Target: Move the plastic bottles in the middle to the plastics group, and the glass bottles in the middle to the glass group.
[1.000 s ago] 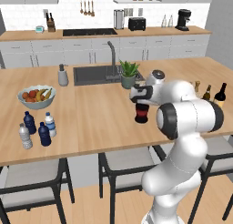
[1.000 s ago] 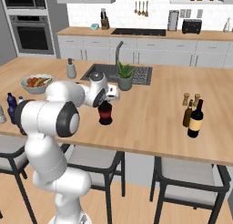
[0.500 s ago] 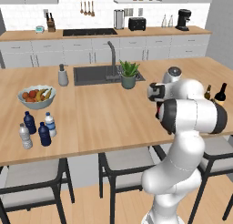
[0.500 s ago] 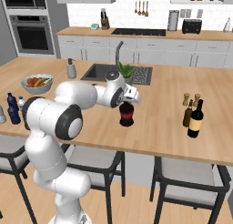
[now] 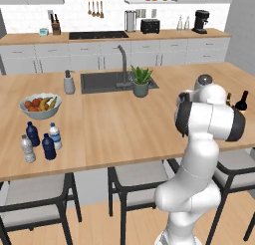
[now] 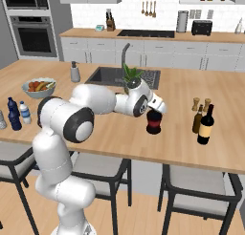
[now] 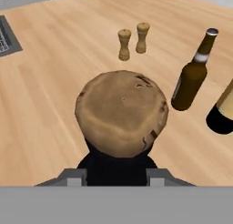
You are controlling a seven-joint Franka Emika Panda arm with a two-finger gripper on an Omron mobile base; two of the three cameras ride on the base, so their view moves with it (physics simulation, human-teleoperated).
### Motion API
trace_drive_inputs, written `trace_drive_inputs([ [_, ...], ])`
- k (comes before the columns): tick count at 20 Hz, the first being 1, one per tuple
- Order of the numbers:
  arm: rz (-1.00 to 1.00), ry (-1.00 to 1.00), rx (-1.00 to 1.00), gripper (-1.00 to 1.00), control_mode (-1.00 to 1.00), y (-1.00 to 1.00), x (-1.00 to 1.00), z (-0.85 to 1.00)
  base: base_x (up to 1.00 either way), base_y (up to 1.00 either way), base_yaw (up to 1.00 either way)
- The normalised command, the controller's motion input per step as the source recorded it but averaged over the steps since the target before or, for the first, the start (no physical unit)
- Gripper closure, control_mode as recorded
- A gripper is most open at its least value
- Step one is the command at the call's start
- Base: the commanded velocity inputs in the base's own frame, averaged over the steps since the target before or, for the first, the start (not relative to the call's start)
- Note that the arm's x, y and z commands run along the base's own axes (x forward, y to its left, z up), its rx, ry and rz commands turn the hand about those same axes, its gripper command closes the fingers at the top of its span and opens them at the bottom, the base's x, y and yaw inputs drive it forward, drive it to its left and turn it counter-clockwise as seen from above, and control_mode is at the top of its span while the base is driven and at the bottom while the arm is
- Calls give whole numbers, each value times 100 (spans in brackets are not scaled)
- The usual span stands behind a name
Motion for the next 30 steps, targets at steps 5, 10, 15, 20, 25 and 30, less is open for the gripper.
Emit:
trace_drive_inputs([
  [5,-27,-23,14,100,-100,-100,-14,0,0,0,0],
  [10,-20,-14,10,100,-100,-78,-28,13,0,0,0],
  [15,-11,3,4,100,-100,-40,-9,36,0,0,0],
  [20,-2,9,0,100,-100,-5,0,8,0,0,0],
  [25,0,3,-2,100,-100,4,1,-6,0,0,0],
  [30,0,0,0,100,-100,0,1,-31,0,0,0],
])
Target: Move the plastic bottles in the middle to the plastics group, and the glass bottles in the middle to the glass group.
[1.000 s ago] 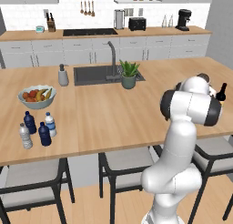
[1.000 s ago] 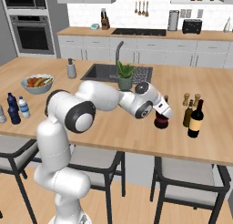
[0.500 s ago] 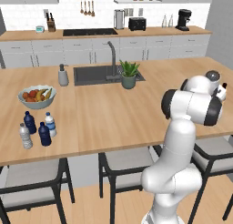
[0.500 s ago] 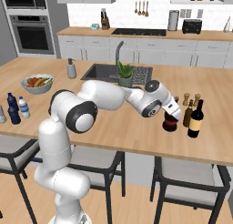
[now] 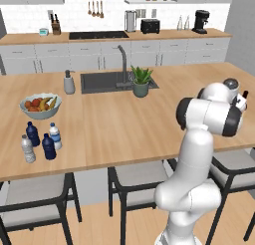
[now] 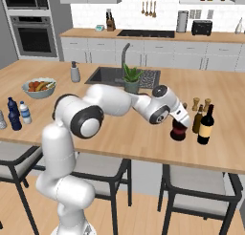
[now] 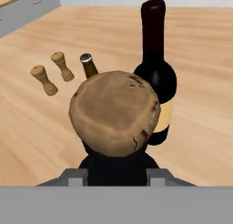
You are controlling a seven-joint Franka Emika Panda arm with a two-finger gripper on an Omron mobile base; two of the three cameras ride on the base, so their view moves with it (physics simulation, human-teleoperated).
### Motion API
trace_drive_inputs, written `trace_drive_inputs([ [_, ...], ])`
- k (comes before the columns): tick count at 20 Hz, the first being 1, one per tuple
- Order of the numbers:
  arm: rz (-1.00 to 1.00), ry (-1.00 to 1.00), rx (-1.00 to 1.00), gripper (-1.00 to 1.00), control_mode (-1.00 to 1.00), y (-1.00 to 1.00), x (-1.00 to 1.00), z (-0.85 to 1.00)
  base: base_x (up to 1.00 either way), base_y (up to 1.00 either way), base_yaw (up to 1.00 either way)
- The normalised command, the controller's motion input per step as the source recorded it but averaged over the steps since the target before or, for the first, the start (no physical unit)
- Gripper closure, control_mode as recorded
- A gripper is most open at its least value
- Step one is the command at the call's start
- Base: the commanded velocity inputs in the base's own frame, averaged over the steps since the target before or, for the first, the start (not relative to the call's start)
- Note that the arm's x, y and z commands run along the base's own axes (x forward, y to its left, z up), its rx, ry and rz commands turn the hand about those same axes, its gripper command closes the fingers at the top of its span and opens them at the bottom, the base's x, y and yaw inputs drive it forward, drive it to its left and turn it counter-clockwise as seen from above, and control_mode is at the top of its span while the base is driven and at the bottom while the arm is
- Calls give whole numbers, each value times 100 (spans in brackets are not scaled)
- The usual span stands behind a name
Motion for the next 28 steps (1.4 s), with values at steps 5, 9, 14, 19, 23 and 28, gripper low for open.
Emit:
trace_drive_inputs([
  [5,0,6,0,100,-100,0,9,-40,0,0,0],
  [9,0,3,-2,100,-100,-2,9,-3,0,0,0],
  [14,-1,0,0,100,-100,-38,30,14,0,0,0],
  [19,0,0,0,100,-100,-23,10,-19,0,0,0],
  [23,0,-1,0,100,-100,-1,0,-48,0,0,0],
  [28,0,-1,-1,-100,-100,0,0,-5,0,0,0],
])
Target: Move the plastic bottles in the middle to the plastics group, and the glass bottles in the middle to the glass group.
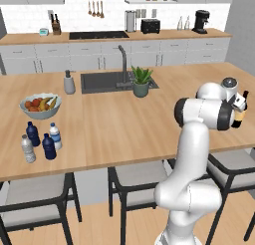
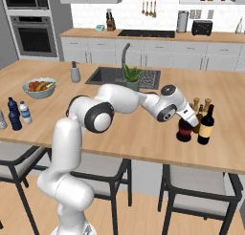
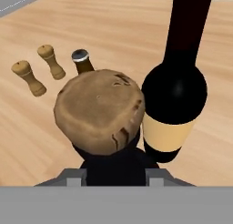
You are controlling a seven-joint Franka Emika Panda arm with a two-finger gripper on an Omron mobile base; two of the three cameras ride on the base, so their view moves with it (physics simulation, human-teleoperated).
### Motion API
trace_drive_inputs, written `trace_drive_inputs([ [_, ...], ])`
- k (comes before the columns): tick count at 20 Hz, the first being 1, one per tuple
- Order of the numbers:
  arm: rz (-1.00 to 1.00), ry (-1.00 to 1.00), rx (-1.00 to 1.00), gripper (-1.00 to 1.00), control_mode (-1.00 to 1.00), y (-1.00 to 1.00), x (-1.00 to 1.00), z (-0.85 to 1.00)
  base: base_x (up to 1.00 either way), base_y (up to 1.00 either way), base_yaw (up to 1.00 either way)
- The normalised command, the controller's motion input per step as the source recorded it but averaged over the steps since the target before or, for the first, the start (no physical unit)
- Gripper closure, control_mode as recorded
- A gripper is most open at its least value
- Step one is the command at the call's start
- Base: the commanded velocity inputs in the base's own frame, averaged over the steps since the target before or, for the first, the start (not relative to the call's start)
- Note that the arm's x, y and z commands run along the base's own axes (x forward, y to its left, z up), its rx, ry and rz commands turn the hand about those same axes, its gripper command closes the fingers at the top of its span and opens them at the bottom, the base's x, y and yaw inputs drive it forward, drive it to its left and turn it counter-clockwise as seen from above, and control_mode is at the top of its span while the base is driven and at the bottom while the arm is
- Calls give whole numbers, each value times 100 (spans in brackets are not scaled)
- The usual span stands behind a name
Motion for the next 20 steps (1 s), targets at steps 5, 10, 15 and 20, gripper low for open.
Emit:
trace_drive_inputs([
  [5,0,0,-5,-100,-100,0,0,12,0,0,0],
  [10,0,0,-4,-100,-100,0,0,16,0,0,0],
  [15,0,0,-1,-100,-100,13,-29,56,0,0,0],
  [20,6,1,0,-100,-100,40,-66,45,0,0,0],
])
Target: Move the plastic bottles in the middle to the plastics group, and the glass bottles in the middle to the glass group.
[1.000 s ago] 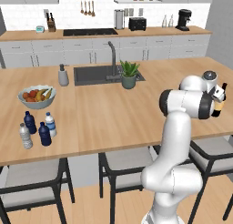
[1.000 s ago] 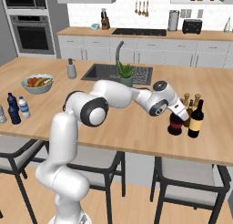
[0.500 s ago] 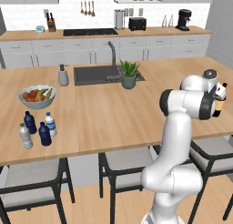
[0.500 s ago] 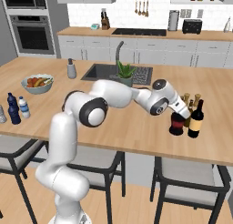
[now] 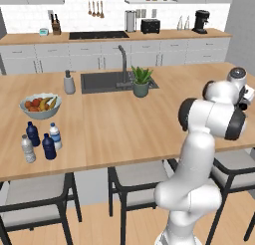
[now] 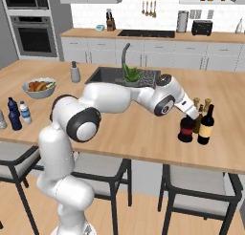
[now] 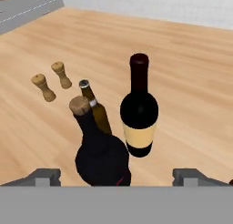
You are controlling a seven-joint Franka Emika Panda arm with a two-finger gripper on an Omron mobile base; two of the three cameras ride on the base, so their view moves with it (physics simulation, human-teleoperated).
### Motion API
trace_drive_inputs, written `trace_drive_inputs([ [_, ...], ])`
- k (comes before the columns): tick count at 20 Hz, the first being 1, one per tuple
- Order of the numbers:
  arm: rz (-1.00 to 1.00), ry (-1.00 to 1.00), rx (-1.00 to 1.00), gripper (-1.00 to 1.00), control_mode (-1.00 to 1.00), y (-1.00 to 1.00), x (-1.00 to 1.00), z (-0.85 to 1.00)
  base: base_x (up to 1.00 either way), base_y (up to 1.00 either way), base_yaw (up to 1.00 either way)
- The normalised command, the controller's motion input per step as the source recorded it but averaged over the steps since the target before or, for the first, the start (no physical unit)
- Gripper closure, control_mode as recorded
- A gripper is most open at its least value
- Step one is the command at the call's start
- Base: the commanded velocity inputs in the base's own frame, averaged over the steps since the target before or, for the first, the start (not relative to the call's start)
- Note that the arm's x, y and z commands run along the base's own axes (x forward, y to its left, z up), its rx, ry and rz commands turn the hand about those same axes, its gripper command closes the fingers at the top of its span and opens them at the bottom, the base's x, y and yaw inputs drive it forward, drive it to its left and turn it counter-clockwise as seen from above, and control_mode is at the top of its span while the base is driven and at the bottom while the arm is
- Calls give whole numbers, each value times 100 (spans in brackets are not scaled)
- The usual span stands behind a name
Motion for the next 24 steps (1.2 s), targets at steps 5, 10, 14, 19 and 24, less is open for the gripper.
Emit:
trace_drive_inputs([
  [5,27,0,0,-100,-100,47,-90,1,0,0,0],
  [10,11,-4,0,-100,-100,55,-64,10,0,0,0],
  [14,8,-5,-1,-100,-100,75,-81,17,0,0,0],
  [19,8,-13,-3,-100,-100,55,-70,39,0,0,0],
  [24,9,-4,0,-100,-100,20,-61,62,0,0,0],
])
